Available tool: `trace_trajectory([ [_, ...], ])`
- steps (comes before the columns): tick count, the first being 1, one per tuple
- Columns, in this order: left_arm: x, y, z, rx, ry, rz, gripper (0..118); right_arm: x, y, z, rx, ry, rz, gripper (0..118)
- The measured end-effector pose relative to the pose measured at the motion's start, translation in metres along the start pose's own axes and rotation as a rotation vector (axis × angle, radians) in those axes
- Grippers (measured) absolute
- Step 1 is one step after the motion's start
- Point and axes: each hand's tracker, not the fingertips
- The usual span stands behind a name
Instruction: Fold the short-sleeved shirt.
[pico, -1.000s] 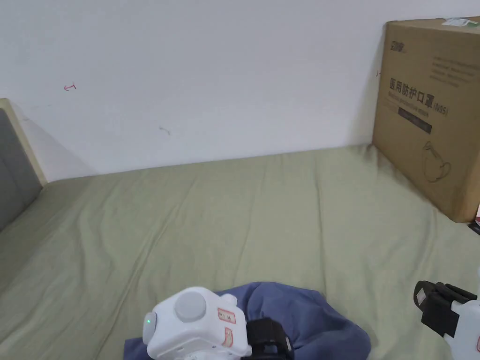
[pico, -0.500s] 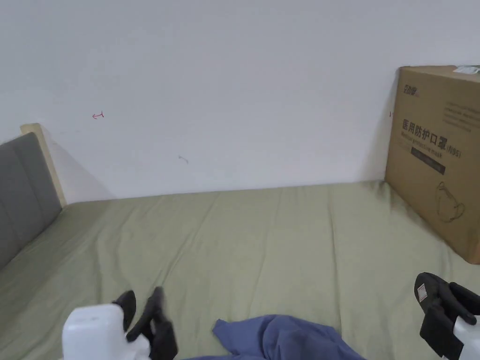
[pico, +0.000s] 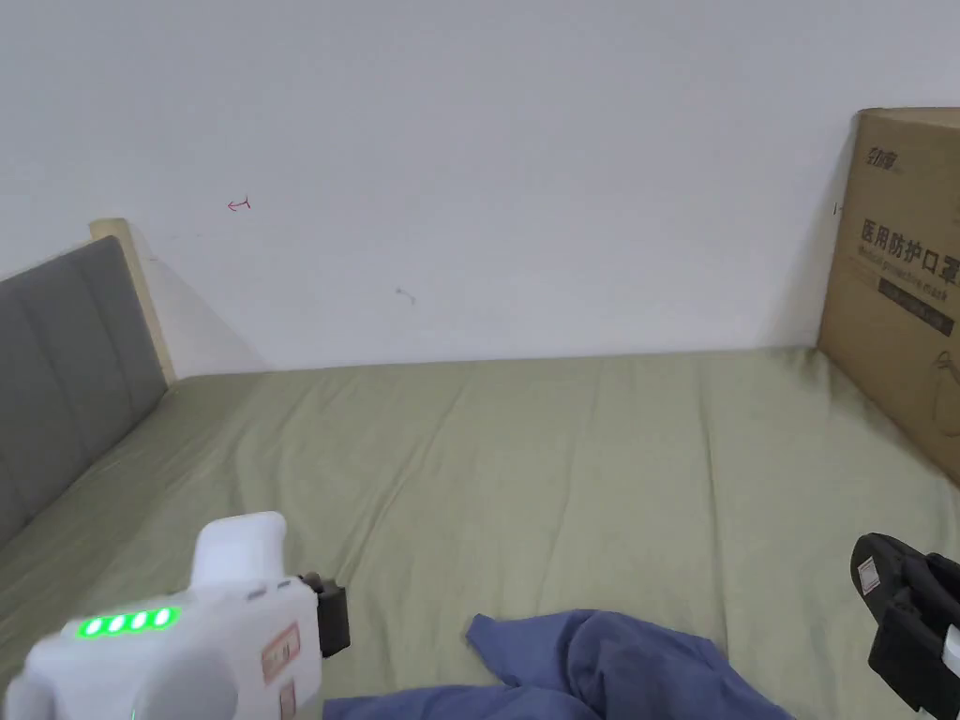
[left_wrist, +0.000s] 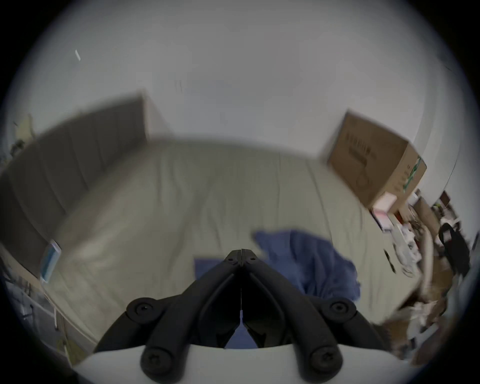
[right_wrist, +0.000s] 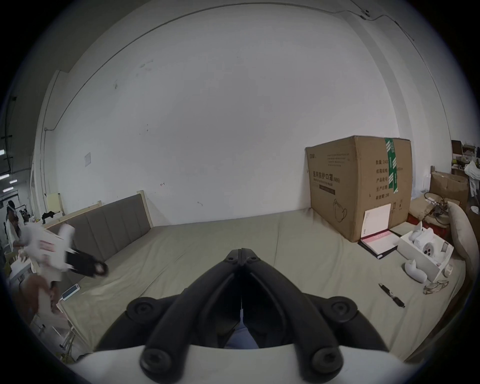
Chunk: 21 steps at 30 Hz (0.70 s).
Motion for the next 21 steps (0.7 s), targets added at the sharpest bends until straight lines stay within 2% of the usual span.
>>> trace_trajectory([
  [1,-0.014,0.007,-0.03,-0.146,-0.047,0.066,0,0.003,-0.001,-0.004,-0.015,0.001,-0.012,0],
  [3,-0.044,0.006,-0.075,-0.282,-0.129,0.204,0,0.007,-0.004,-0.009,-0.042,-0.001,-0.03,0],
  [4,-0.056,0.003,-0.094,-0.317,-0.093,0.252,6,0.009,-0.006,-0.012,-0.056,-0.004,-0.037,0],
  [5,-0.065,0.0,-0.112,-0.337,-0.04,0.274,29,0.011,-0.008,-0.015,-0.071,-0.007,-0.042,0],
  [6,-0.071,-0.002,-0.125,-0.329,-0.004,0.252,77,0.014,-0.01,-0.018,-0.083,-0.01,-0.044,0],
  [7,-0.078,-0.005,-0.142,-0.34,0.038,0.248,92,0.016,-0.013,-0.022,-0.098,-0.015,-0.043,0],
  [11,-0.088,-0.025,-0.192,-0.381,0.095,0.173,93,0.025,-0.023,-0.039,-0.161,-0.053,-0.038,0],
  [15,-0.083,-0.054,-0.234,-0.438,0.103,0.083,100,0.03,-0.034,-0.056,-0.212,-0.067,-0.07,0],
  [16,-0.074,-0.066,-0.24,-0.442,0.109,0.046,98,0.03,-0.037,-0.061,-0.225,-0.073,-0.071,0],
  [18,-0.057,-0.072,-0.227,-0.348,0.183,-0.095,75,0.029,-0.041,-0.069,-0.249,-0.074,-0.064,0],
  [20,-0.041,-0.072,-0.201,-0.257,0.161,-0.131,56,0.027,-0.043,-0.082,-0.285,-0.053,-0.034,0],
  [21,-0.037,-0.074,-0.189,-0.207,0.174,-0.141,1,0.027,-0.043,-0.091,-0.312,-0.025,-0.023,0],
])
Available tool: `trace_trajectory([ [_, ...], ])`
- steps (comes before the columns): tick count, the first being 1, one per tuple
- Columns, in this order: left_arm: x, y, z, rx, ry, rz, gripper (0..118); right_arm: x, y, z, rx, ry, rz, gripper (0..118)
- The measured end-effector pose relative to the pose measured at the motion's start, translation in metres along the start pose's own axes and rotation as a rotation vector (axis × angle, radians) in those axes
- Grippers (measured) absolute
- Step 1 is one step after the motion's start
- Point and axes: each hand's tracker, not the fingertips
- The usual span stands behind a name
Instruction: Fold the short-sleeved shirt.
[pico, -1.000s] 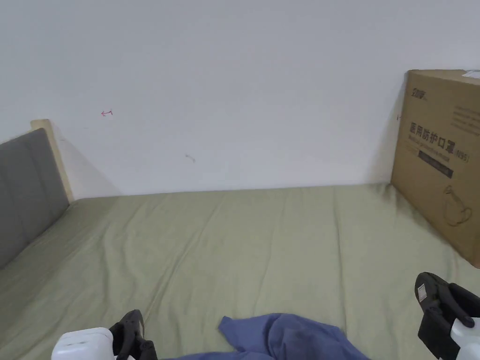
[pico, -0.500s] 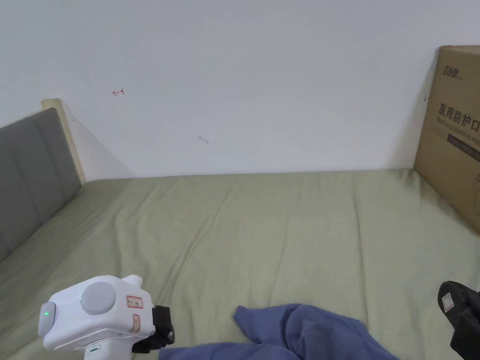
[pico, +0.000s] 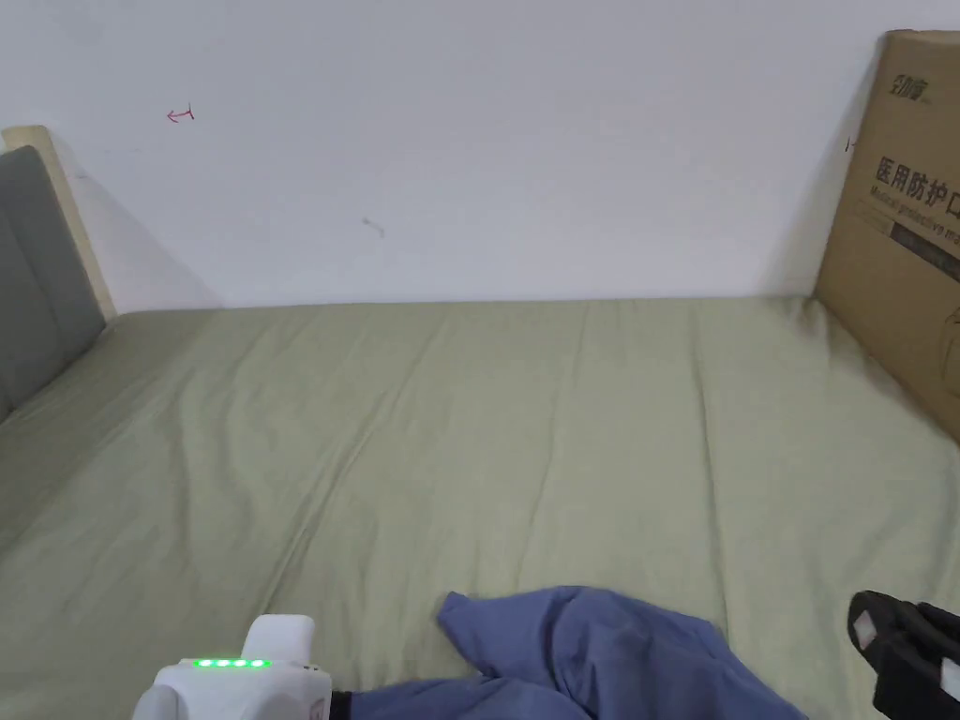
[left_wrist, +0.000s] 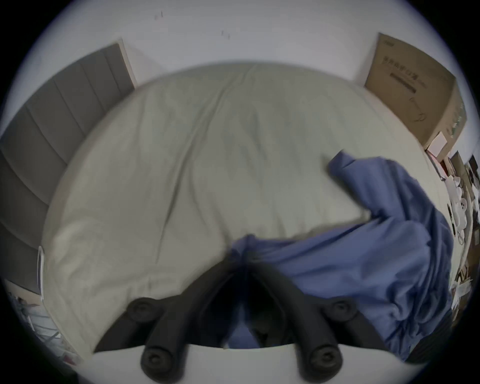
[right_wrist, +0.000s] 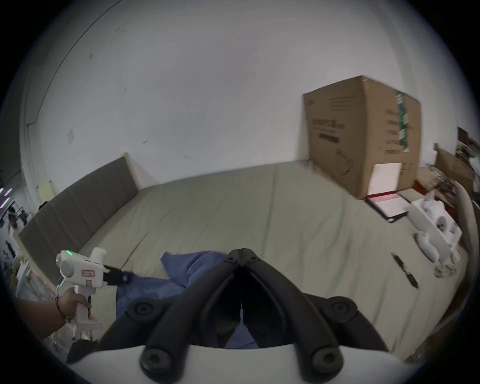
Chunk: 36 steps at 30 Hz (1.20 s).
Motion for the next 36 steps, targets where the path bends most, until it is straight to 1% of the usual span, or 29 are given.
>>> trace_trajectory([
  [1,-0.001,-0.004,0.013,0.052,-0.001,0.01,0,0.001,0.006,-0.014,-0.043,0.051,0.006,0],
  [2,-0.006,-0.01,0.03,0.096,-0.043,0.055,0,0.003,0.012,-0.029,-0.085,0.102,-0.011,0],
  [4,-0.009,-0.02,0.053,0.124,-0.154,0.111,0,0.006,0.027,-0.063,-0.168,0.186,-0.083,0],
  [6,-0.011,-0.031,0.075,0.147,-0.154,0.106,0,0.006,0.043,-0.102,-0.254,0.217,-0.13,0],
  [7,-0.011,-0.029,0.085,0.165,-0.152,0.113,0,0.004,0.051,-0.125,-0.316,0.22,-0.147,17],
  [8,-0.015,-0.033,0.096,0.188,-0.168,0.133,0,0.0,0.057,-0.151,-0.39,0.192,-0.146,53],
  [9,-0.018,-0.036,0.104,0.203,-0.187,0.159,0,-0.003,0.062,-0.172,-0.462,0.175,-0.13,98],
  [10,-0.021,-0.039,0.11,0.206,-0.203,0.188,0,-0.009,0.059,-0.197,-0.543,0.164,-0.088,108],
  [11,-0.024,-0.041,0.114,0.203,-0.206,0.202,0,-0.013,0.061,-0.22,-0.614,0.154,-0.07,108],
  [12,-0.026,-0.045,0.118,0.203,-0.209,0.215,0,-0.019,0.054,-0.227,-0.638,0.162,-0.009,108],
  [13,-0.029,-0.048,0.12,0.2,-0.207,0.221,0,-0.031,0.051,-0.26,-0.667,0.16,0.084,108],
  [14,-0.032,-0.052,0.123,0.195,-0.205,0.228,0,-0.039,0.045,-0.282,-0.729,0.154,0.151,108],
  [16,-0.036,-0.056,0.122,0.179,-0.191,0.233,0,-0.053,0.034,-0.307,-0.81,0.138,0.216,107],
  [17,-0.038,-0.059,0.122,0.173,-0.186,0.236,0,-0.053,0.027,-0.32,-0.847,0.096,0.238,106],
  [18,-0.041,-0.061,0.121,0.165,-0.18,0.241,0,-0.051,0.02,-0.331,-0.869,0.041,0.247,99],
  [19,-0.044,-0.063,0.119,0.149,-0.173,0.246,0,-0.048,0.014,-0.339,-0.906,-0.001,0.254,90],
  [20,-0.047,-0.066,0.117,0.135,-0.167,0.254,0,-0.044,0.008,-0.344,-0.944,-0.021,0.247,81],
  [21,-0.049,-0.068,0.116,0.127,-0.164,0.261,0,-0.039,0.002,-0.348,-0.97,-0.024,0.233,79],
  [22,-0.052,-0.071,0.115,0.117,-0.164,0.269,0,-0.036,0.0,-0.343,-0.958,0.001,0.203,66],
  [23,-0.055,-0.074,0.115,0.112,-0.166,0.277,0,-0.038,0.008,-0.329,-0.876,0.028,0.217,38],
  [24,-0.057,-0.075,0.115,0.111,-0.169,0.281,0,-0.038,0.01,-0.32,-0.87,0.042,0.24,1],
  [26,-0.058,-0.077,0.115,0.105,-0.168,0.285,0,-0.037,0.016,-0.298,-0.856,0.087,0.281,1],
  [27,-0.059,-0.078,0.116,0.1,-0.17,0.285,0,-0.034,0.021,-0.285,-0.826,0.092,0.281,1],
  [28,-0.059,-0.077,0.119,0.107,-0.172,0.283,0,-0.027,0.031,-0.266,-0.786,0.152,0.242,1],
  [29,-0.059,-0.075,0.126,0.13,-0.174,0.282,0,-0.019,0.041,-0.247,-0.74,0.176,0.21,1],
  [31,-0.062,-0.07,0.141,0.194,-0.167,0.279,0,0.0,0.066,-0.206,-0.614,0.164,0.146,1],
  [32,-0.065,-0.064,0.151,0.231,-0.167,0.276,0,0.016,0.082,-0.182,-0.551,0.151,0.088,1],
  [35,-0.078,-0.04,0.184,0.314,-0.158,0.268,0,0.056,0.123,-0.121,-0.459,0.162,-0.031,1],
  [36,-0.082,-0.032,0.193,0.34,-0.159,0.263,0,0.067,0.133,-0.104,-0.434,0.157,-0.051,1],
])
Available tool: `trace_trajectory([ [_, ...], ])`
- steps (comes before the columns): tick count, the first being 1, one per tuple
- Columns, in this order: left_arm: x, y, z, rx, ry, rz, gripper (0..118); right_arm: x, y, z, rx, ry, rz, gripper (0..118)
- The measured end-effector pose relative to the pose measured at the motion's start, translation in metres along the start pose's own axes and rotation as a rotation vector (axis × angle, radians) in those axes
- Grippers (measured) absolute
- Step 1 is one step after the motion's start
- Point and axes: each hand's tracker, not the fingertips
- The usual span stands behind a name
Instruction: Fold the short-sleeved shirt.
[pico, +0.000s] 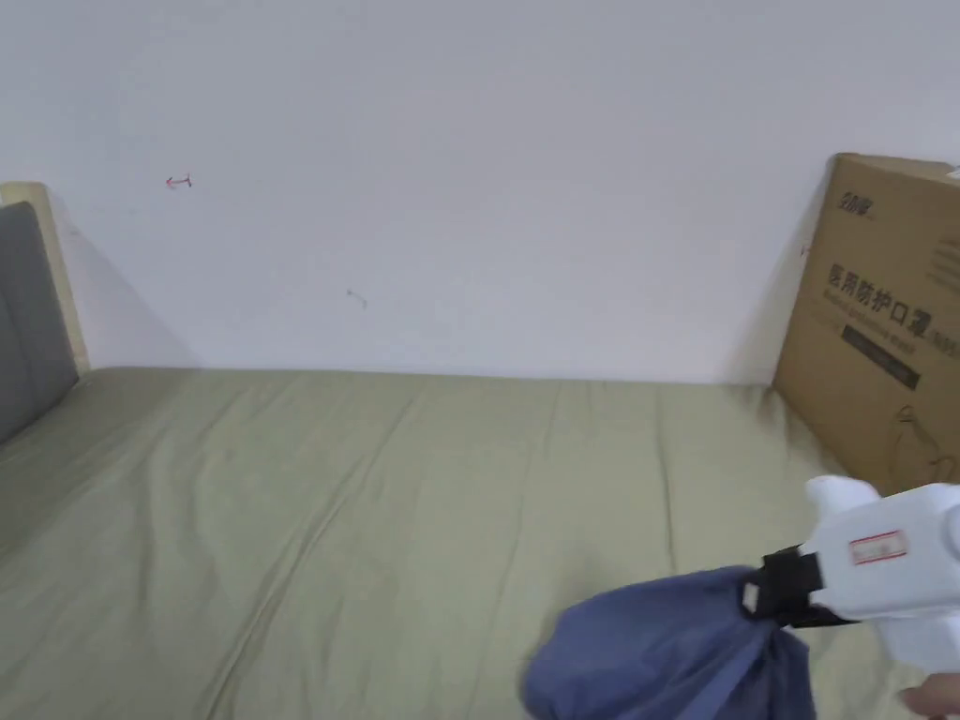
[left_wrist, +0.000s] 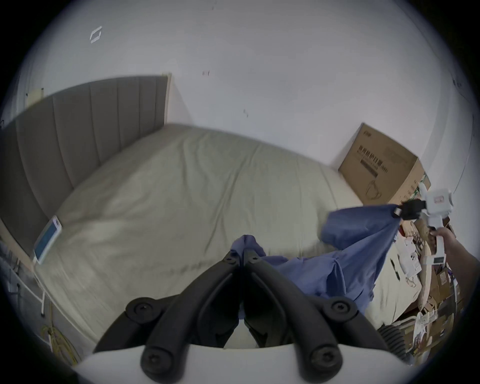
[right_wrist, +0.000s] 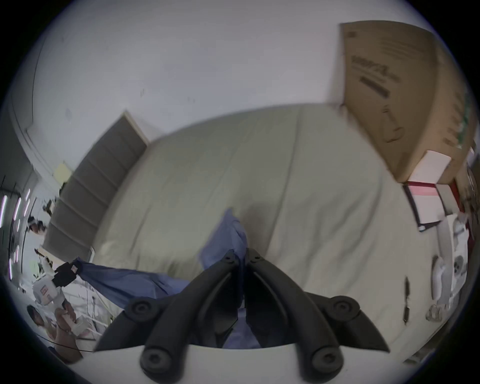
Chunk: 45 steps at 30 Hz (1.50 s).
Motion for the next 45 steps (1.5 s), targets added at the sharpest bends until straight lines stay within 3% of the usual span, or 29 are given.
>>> trace_trajectory([
  [4,0.006,0.062,0.034,0.115,-0.024,-0.022,0,0.004,0.002,0.097,0.168,-0.038,-0.021,1],
  [10,0.028,0.154,0.06,0.235,-0.065,-0.061,0,-0.003,0.026,0.198,0.32,0.022,-0.068,1],
  [19,0.065,0.28,0.045,0.309,-0.056,-0.063,0,-0.027,0.128,0.236,0.464,-0.051,-0.013,1],
  [24,0.079,0.337,0.003,0.341,-0.009,-0.088,0,-0.027,0.201,0.22,0.532,-0.081,-0.022,1],
  [30,0.076,0.408,-0.067,0.401,0.032,-0.016,0,-0.043,0.278,0.188,0.625,-0.135,0.003,1],
  [33,0.093,0.415,-0.08,0.45,0.027,0.011,0,-0.047,0.31,0.165,0.69,-0.202,0.068,1],
  [35,0.099,0.421,-0.098,0.486,0.02,0.014,0,-0.047,0.323,0.147,0.722,-0.228,0.042,1],
  [41,0.105,0.386,-0.155,0.507,0.086,-0.085,0,-0.022,0.303,0.077,0.756,-0.235,0.028,1],
  [45,0.084,0.307,-0.209,0.339,0.095,0.01,0,0.023,0.228,-0.009,0.583,-0.24,-0.061,1],
])
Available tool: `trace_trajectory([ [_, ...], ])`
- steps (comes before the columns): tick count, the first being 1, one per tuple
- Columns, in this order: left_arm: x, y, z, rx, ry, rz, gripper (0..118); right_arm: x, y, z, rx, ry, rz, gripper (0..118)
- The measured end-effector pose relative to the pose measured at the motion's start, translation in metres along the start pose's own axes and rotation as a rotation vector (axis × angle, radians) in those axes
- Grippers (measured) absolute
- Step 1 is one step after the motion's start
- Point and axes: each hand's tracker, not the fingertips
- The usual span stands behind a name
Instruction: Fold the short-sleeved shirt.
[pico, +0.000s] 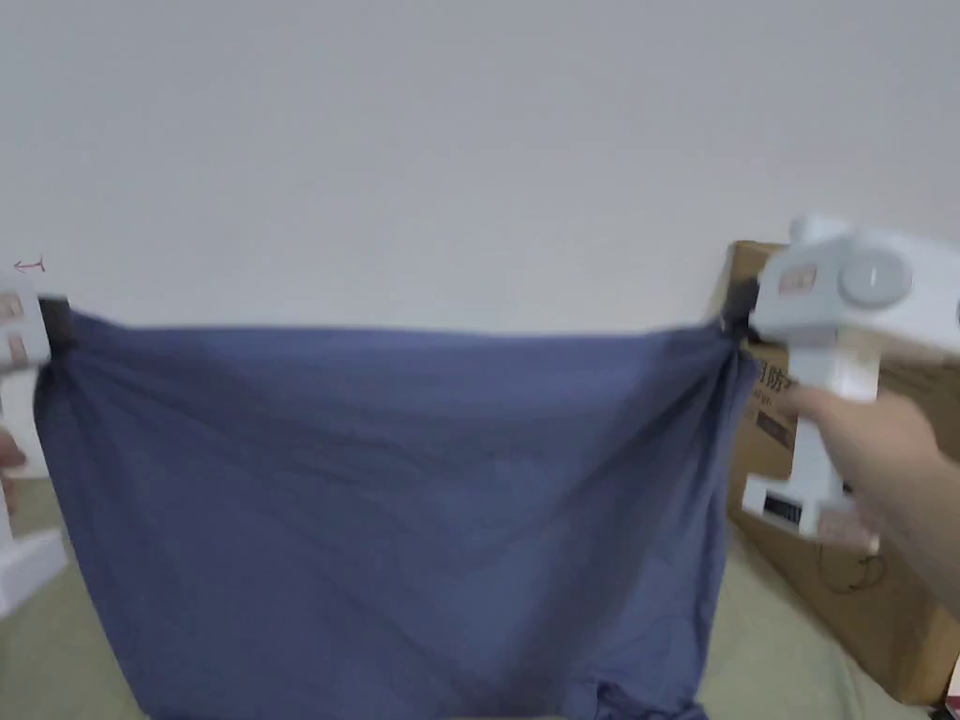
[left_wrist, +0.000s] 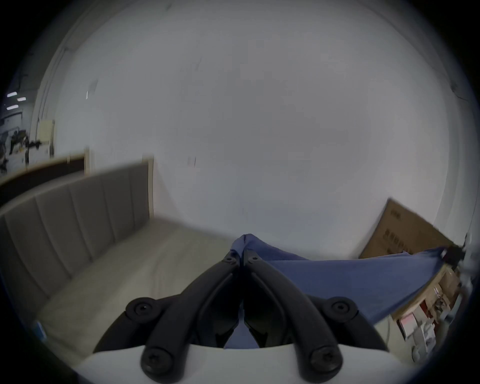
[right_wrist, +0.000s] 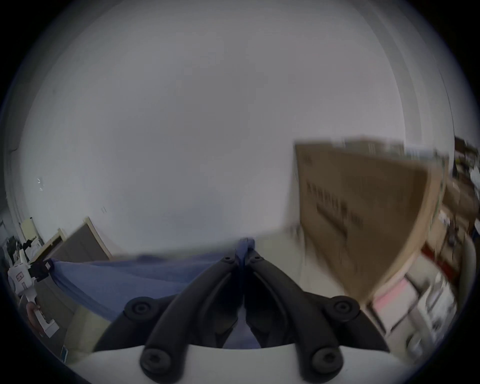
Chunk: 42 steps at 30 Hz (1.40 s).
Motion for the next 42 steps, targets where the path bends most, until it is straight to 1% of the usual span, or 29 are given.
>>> trace_trajectory([
  [2,-0.016,-0.068,-0.009,-0.143,-0.003,0.015,0,0.027,-0.081,-0.016,-0.168,-0.05,-0.041,1],
  [4,-0.033,-0.137,-0.005,-0.284,0.004,-0.004,0,0.055,-0.16,-0.018,-0.316,-0.058,-0.066,1],
  [6,-0.052,-0.202,0.004,-0.442,0.021,-0.058,0,0.08,-0.233,-0.004,-0.448,-0.068,-0.042,1],
  [7,-0.062,-0.236,0.016,-0.511,0.021,-0.085,0,0.102,-0.27,0.001,-0.512,-0.077,-0.024,1],
  [9,-0.082,-0.284,0.039,-0.622,0.015,-0.107,0,0.125,-0.322,0.029,-0.621,-0.084,-0.028,1],
  [10,-0.093,-0.303,0.048,-0.667,0.012,-0.099,0,0.137,-0.343,0.047,-0.653,-0.074,-0.049,1],
  [11,-0.104,-0.319,0.064,-0.702,0.008,-0.09,0,0.145,-0.357,0.073,-0.673,-0.06,-0.051,1],
  [12,-0.111,-0.328,0.077,-0.703,-0.013,-0.083,0,0.152,-0.364,0.09,-0.671,-0.024,-0.071,1],
  [13,-0.117,-0.333,0.094,-0.715,-0.025,-0.086,0,0.158,-0.369,0.11,-0.671,0.013,-0.066,1],
  [15,-0.125,-0.336,0.128,-0.714,-0.067,-0.095,0,0.162,-0.373,0.147,-0.679,0.008,-0.053,1],
  [16,-0.126,-0.336,0.142,-0.721,-0.072,-0.131,0,0.165,-0.375,0.162,-0.701,0.032,-0.033,1],
  [17,-0.127,-0.336,0.157,-0.735,-0.079,-0.164,0,0.168,-0.377,0.176,-0.722,0.033,-0.006,1],
  [21,-0.13,-0.339,0.203,-0.802,-0.138,-0.293,0,0.173,-0.387,0.224,-0.788,0.046,0.032,1],
  [23,-0.134,-0.343,0.225,-0.851,-0.165,-0.319,0,0.174,-0.39,0.247,-0.813,0.055,0.04,1],
  [27,-0.145,-0.345,0.262,-0.909,-0.175,-0.286,0,0.175,-0.393,0.282,-0.87,0.066,0.079,1],
  [29,-0.149,-0.345,0.28,-0.94,-0.175,-0.24,0,0.174,-0.392,0.299,-0.895,0.068,0.096,1],
  [32,-0.154,-0.346,0.304,-0.935,-0.173,-0.216,0,0.177,-0.394,0.317,-0.918,0.063,0.083,1],
  [34,-0.157,-0.348,0.314,-0.931,-0.176,-0.216,0,0.18,-0.394,0.325,-0.924,0.06,0.048,2],
  [38,-0.156,-0.353,0.317,-0.937,-0.181,-0.219,0,0.183,-0.396,0.327,-0.922,0.054,0.022,2],
  [39,-0.154,-0.353,0.316,-0.933,-0.177,-0.228,1,0.184,-0.397,0.326,-0.924,0.049,0.006,4],
  [40,-0.153,-0.352,0.315,-0.931,-0.176,-0.229,4,0.183,-0.398,0.324,-0.927,0.022,-0.016,9],
  [41,-0.153,-0.35,0.313,-0.928,-0.178,-0.219,18,0.182,-0.398,0.325,-0.914,-0.024,-0.04,23],
  [42,-0.154,-0.349,0.311,-0.929,-0.175,-0.201,58,0.182,-0.397,0.326,-0.9,-0.036,-0.041,61],
])
